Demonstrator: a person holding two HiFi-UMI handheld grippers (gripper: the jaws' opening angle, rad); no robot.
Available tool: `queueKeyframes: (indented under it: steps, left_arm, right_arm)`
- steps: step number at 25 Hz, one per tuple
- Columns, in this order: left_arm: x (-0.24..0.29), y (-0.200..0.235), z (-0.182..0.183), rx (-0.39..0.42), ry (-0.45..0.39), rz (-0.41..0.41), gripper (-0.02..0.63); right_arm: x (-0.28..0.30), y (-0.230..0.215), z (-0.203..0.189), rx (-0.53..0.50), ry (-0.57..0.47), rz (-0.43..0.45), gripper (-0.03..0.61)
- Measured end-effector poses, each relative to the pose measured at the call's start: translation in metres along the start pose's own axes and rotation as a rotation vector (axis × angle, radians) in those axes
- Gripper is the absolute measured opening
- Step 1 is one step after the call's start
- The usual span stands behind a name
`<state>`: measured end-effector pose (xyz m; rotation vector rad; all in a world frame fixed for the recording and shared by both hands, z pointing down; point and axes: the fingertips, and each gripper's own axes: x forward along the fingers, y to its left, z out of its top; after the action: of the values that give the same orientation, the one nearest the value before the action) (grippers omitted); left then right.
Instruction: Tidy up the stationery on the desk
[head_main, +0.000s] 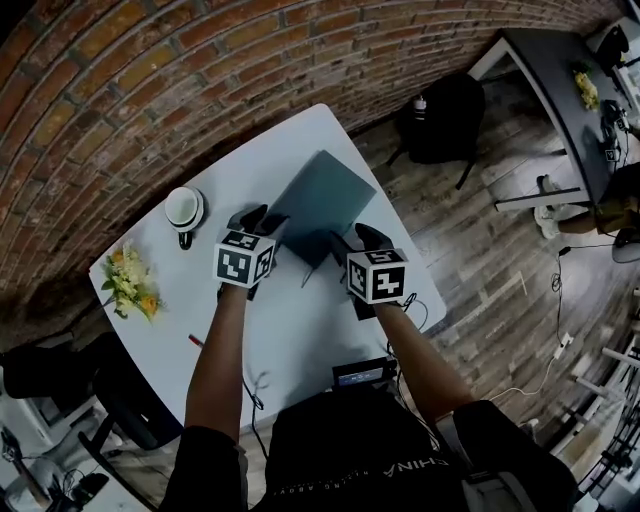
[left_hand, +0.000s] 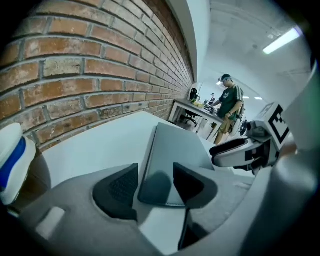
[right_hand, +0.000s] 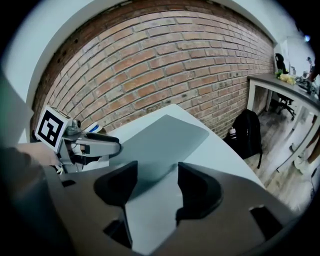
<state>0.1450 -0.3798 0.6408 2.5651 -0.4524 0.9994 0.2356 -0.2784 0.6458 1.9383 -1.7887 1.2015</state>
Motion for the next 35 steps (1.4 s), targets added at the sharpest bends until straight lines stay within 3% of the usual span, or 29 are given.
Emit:
queueKeyframes:
  steps: [5, 10, 22, 35]
  left_arm:
    - [0.008, 0.001, -0.007, -0.032, 0.025, -0.036, 0.209]
    - [0.007, -0.003, -0.008, -0.006, 0.023, -0.031, 0.207]
    - [-0.014, -0.019, -0.026, 0.000, 0.032, -0.048, 0.187]
    - [-0.087, -0.040, -0.094, -0.147, 0.016, 0.026, 0.181]
  right_arm:
    - [0.008, -0.001, -0.003, 0.022, 0.010, -0.017, 0.261]
    - [0.010, -0.001, -0.007, 0.023, 0.016, -0.033, 0.259]
    - [0.005, 0.005, -0.013, -0.012, 0.013, -0.020, 0.195]
    - [-0.009, 0.058, -0.052, -0.181, 0.074, 0.116, 0.176]
